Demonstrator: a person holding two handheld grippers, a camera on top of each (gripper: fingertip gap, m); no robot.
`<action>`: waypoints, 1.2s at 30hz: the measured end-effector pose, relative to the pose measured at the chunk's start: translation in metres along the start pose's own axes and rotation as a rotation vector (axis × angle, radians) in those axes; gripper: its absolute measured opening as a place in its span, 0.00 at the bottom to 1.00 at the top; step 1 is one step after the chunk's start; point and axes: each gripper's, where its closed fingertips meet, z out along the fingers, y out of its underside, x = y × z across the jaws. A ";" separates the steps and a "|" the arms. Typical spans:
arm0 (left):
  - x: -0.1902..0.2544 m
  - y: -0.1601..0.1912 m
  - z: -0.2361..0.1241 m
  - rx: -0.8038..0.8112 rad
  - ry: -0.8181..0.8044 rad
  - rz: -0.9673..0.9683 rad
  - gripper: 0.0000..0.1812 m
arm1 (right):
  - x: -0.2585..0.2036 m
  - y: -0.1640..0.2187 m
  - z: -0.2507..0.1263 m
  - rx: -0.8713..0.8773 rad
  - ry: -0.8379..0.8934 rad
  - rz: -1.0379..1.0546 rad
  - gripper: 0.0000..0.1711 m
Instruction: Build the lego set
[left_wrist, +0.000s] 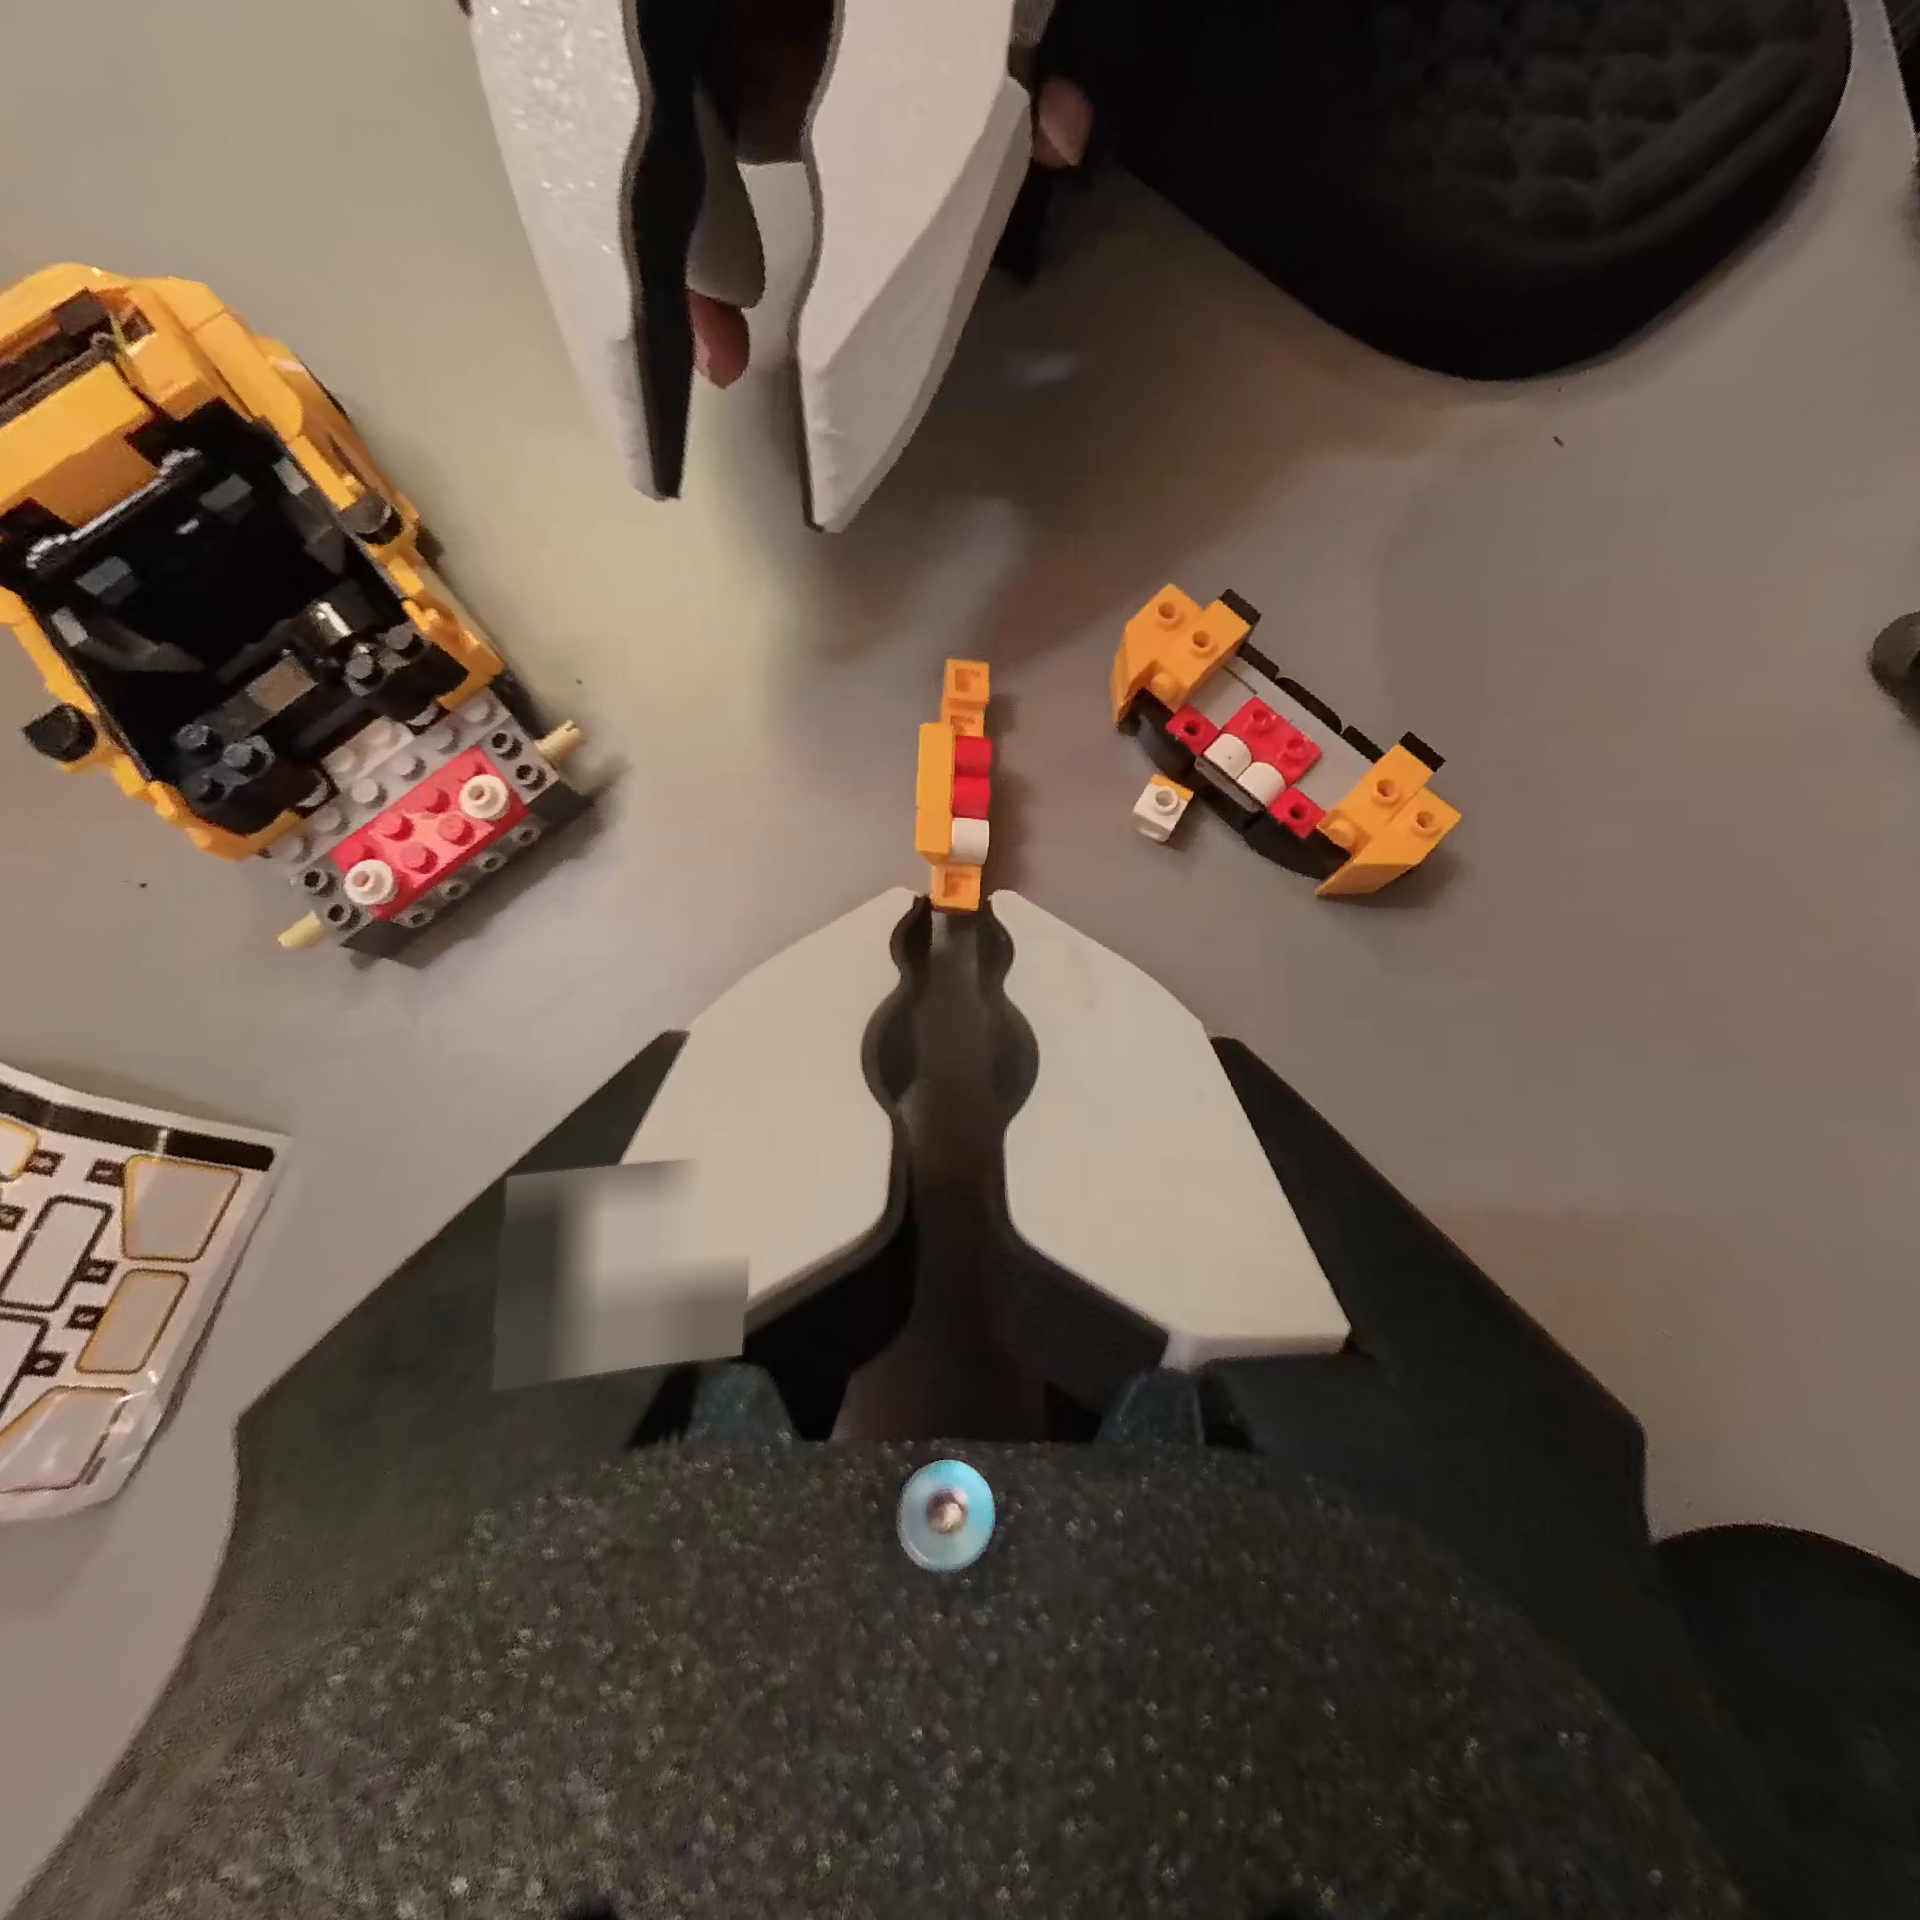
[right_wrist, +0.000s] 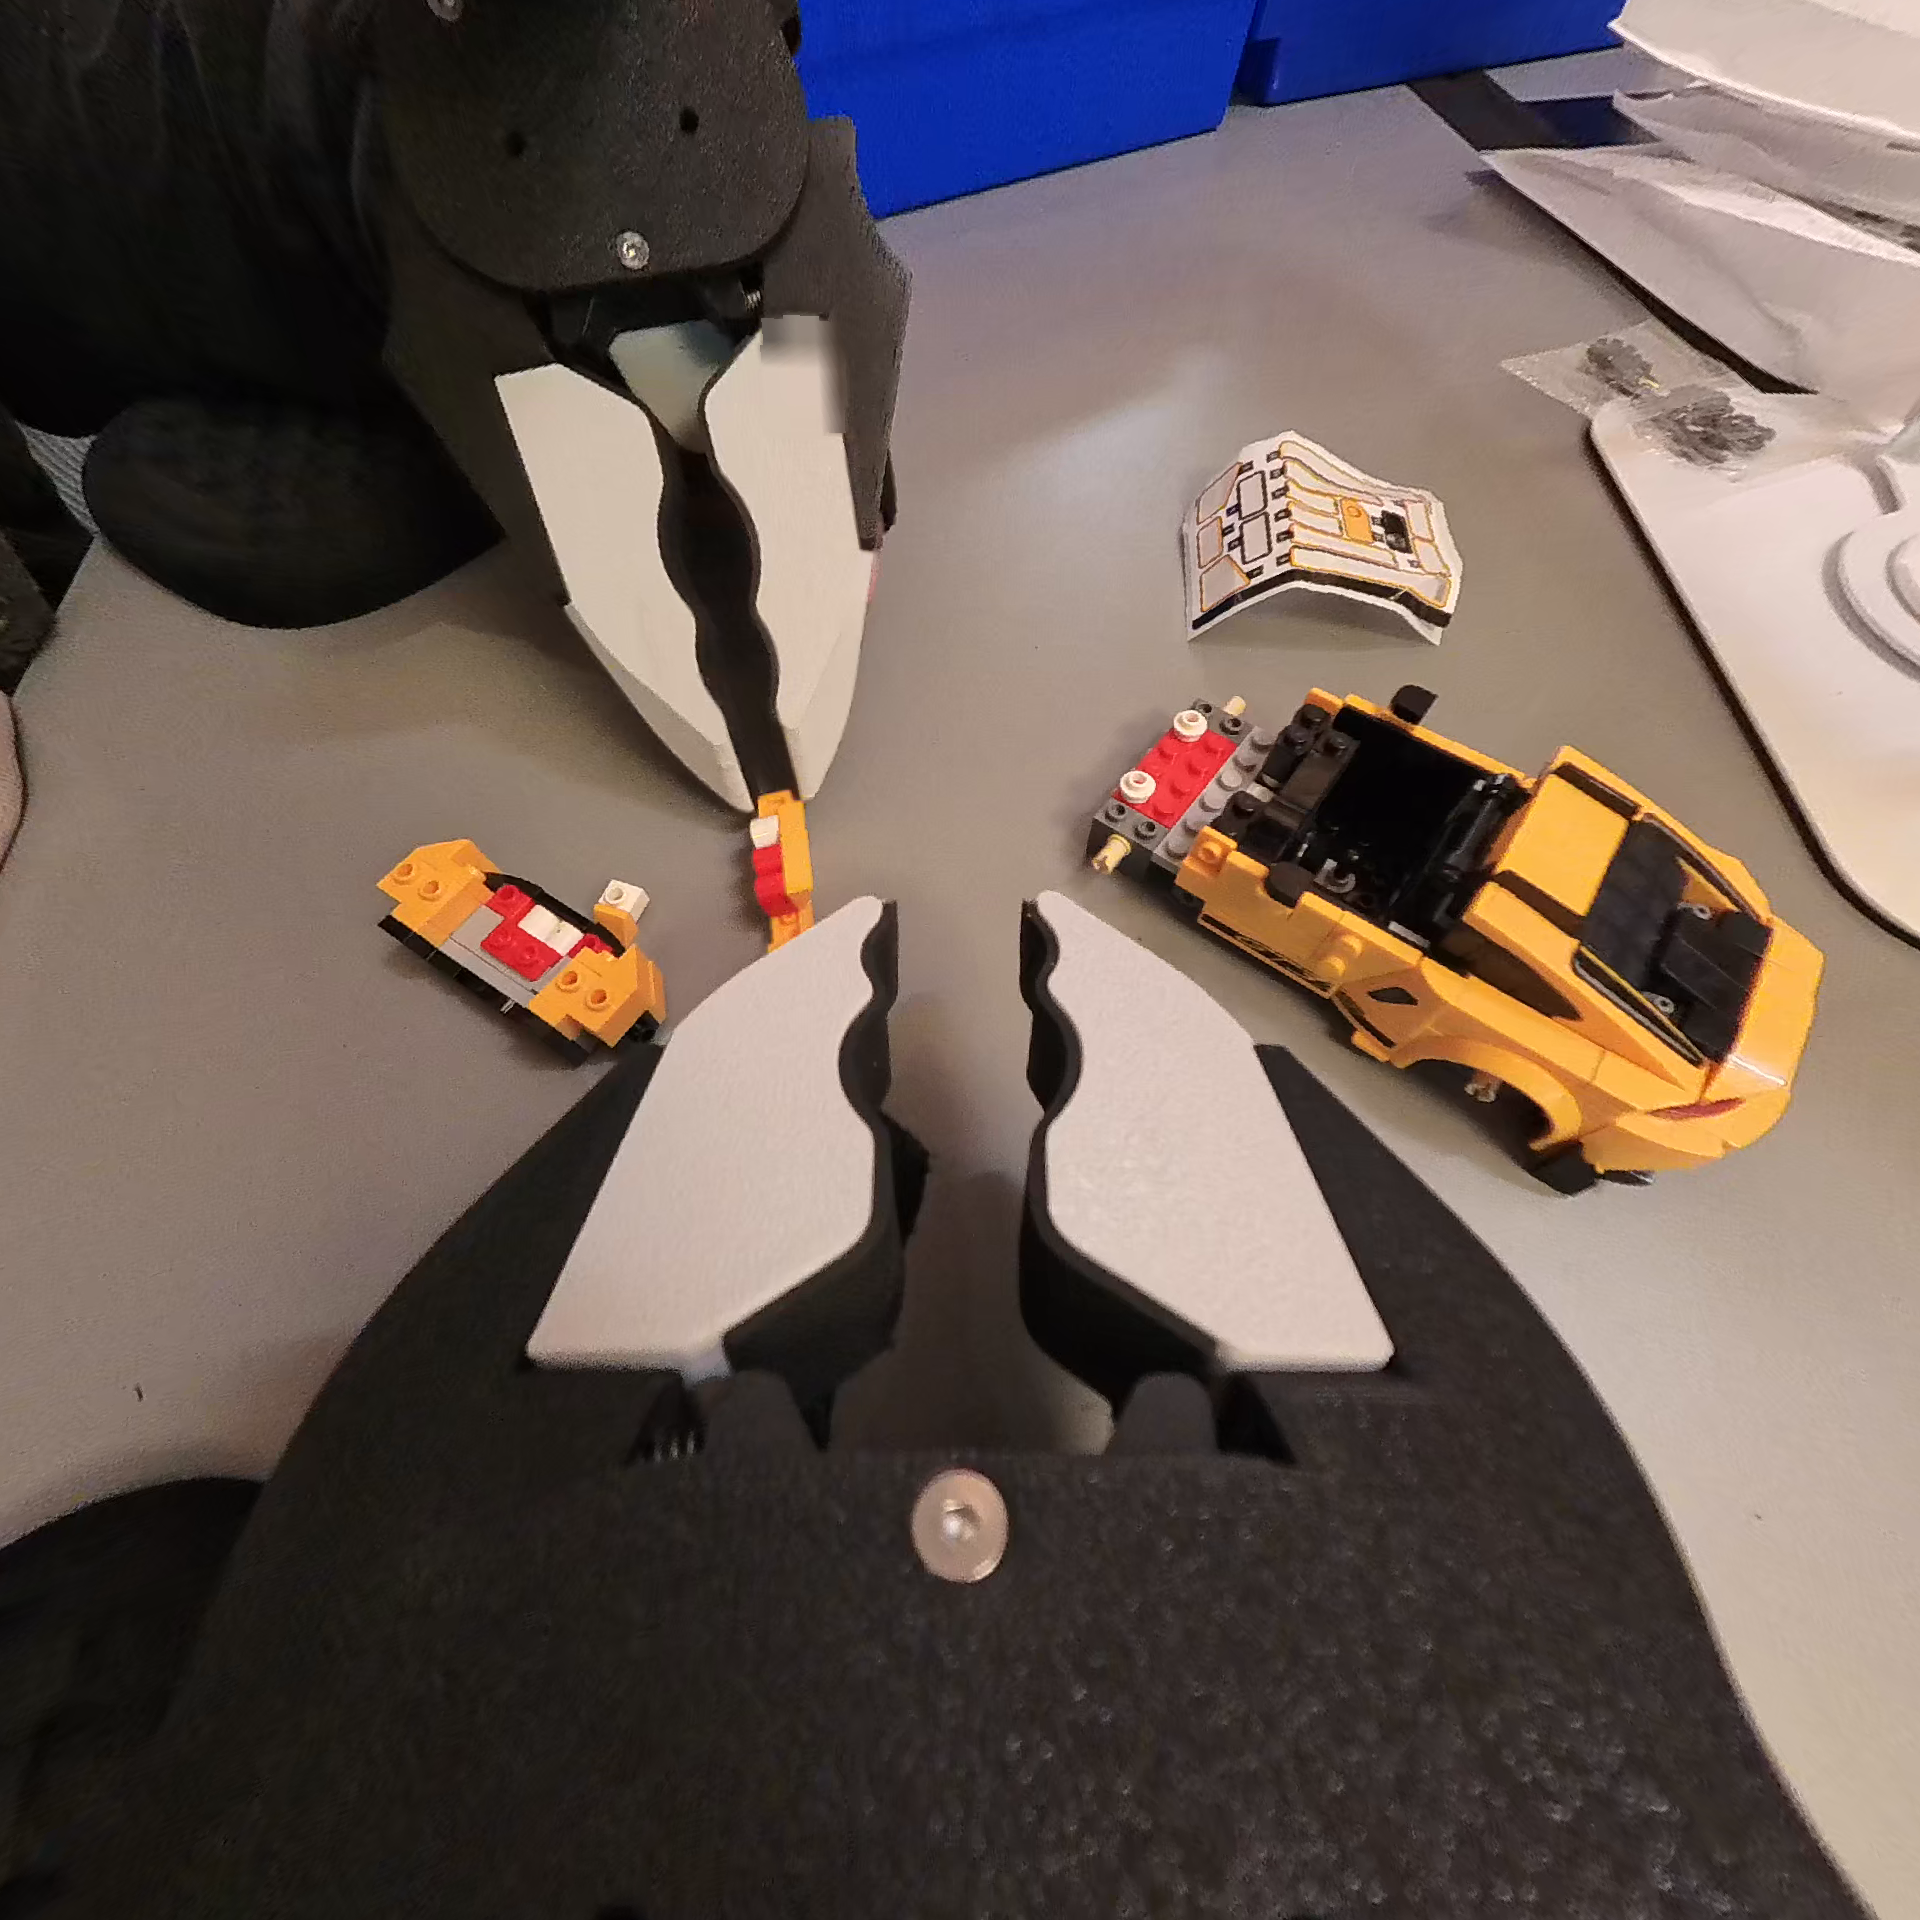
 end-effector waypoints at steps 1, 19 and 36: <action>-0.001 0.000 -0.001 0.000 -0.009 0.004 0.04 | -0.001 0.000 0.000 -0.002 -0.001 -0.004 0.13; -0.013 -0.012 -0.004 0.043 -0.170 0.180 0.04 | -0.023 0.024 0.026 -0.247 0.030 -0.198 0.11; -0.021 -0.039 -0.025 0.347 0.057 -0.297 0.16 | -0.006 -0.014 0.012 -0.104 0.364 -0.712 0.05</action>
